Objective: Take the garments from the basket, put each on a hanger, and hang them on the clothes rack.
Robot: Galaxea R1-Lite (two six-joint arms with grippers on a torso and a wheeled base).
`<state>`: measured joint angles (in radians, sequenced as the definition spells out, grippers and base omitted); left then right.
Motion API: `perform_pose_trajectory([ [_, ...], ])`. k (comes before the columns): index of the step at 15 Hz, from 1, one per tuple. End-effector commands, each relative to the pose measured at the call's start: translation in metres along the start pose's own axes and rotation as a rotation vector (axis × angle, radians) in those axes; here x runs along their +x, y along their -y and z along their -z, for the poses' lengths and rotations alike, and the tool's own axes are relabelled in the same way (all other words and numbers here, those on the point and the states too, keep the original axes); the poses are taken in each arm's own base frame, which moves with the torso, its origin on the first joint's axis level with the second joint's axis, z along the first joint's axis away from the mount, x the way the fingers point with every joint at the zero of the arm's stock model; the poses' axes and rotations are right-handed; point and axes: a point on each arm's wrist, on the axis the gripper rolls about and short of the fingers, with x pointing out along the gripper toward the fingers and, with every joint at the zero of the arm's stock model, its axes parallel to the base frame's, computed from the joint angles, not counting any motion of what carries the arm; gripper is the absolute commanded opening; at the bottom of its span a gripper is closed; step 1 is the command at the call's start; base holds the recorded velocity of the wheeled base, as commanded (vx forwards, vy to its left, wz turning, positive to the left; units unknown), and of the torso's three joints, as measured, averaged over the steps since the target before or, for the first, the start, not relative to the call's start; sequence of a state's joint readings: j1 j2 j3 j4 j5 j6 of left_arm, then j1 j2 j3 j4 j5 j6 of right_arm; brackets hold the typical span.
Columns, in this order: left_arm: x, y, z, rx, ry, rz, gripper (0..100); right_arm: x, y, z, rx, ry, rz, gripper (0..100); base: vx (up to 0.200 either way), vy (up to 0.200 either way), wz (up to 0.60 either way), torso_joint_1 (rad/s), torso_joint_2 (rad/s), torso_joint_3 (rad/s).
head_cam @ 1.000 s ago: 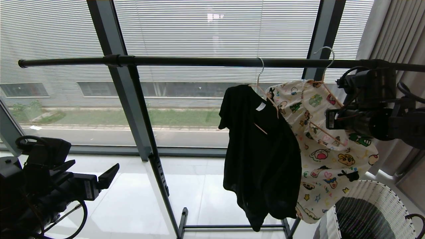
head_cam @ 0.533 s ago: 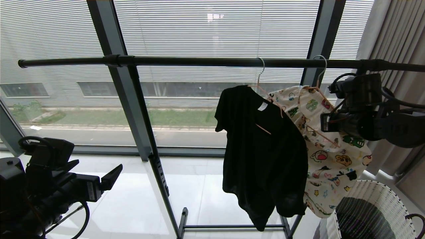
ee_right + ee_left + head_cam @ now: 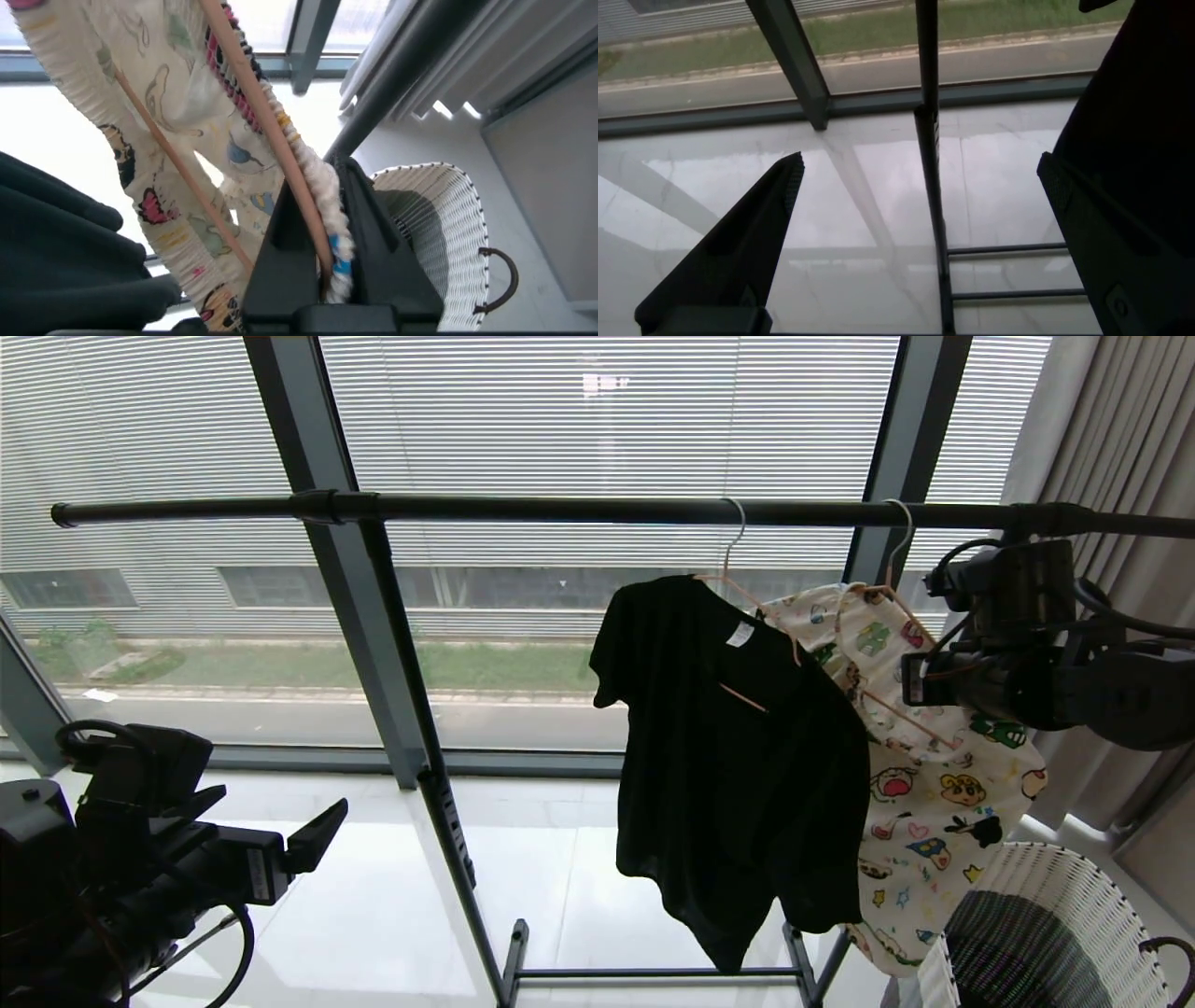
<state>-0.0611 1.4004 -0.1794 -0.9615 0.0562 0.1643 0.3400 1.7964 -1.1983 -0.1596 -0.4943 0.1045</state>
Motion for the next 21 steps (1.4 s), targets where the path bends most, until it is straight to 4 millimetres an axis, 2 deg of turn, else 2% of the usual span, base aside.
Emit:
perform_pose_trajectory([
  [1, 0.000, -0.001, 0.000, -0.001, 0.001, -0.004, 100, -0.015, 0.006, -0.007, 0.009, 0.021, -0.004, 100, 0.000, 0.000, 0.00, 0.000, 0.00, 0.000],
  [3, -0.003, -0.004, -0.001, -0.008, 0.008, -0.024, 100, -0.046, 0.021, -0.012, 0.008, 0.021, -0.010, 100, 0.000, 0.000, 0.00, 0.000, 0.00, 0.000],
  [6, -0.016, -0.015, 0.003, -0.032, 0.019, -0.091, 100, -0.104, 0.052, -0.027, 0.073, 0.123, -0.023, 100, 0.000, 0.000, 0.00, 0.000, 0.00, 0.000],
  [8, -0.029, -0.024, 0.007, -0.048, 0.033, -0.160, 100, -0.135, 0.075, -0.022, 0.090, 0.143, -0.007, 100, 0.000, 0.000, 0.00, 0.000, 0.00, 0.000],
  [11, -0.063, -0.030, 0.022, -0.080, 0.061, -0.267, 100, -0.173, 0.107, 0.010, 0.085, 0.103, 0.045, 100, 0.000, 0.000, 0.00, 0.000, 0.00, 0.000],
  [13, -0.084, -0.032, 0.022, -0.113, 0.120, -0.354, 100, -0.209, 0.128, 0.036, 0.100, 0.112, 0.070, 100, 0.000, 0.000, 0.00, 0.000, 0.00, 0.000],
  [16, -0.095, -0.033, 0.019, -0.127, 0.171, -0.443, 100, -0.254, 0.152, 0.067, 0.100, 0.079, 0.113, 100, 0.000, 0.000, 0.00, 0.000, 0.00, 0.000],
  [21, -0.108, -0.030, 0.016, -0.158, 0.249, -0.444, 100, -0.301, 0.171, 0.135, 0.085, -0.007, 0.196, 100, 0.000, 0.000, 0.00, 0.000, 0.00, 0.000],
])
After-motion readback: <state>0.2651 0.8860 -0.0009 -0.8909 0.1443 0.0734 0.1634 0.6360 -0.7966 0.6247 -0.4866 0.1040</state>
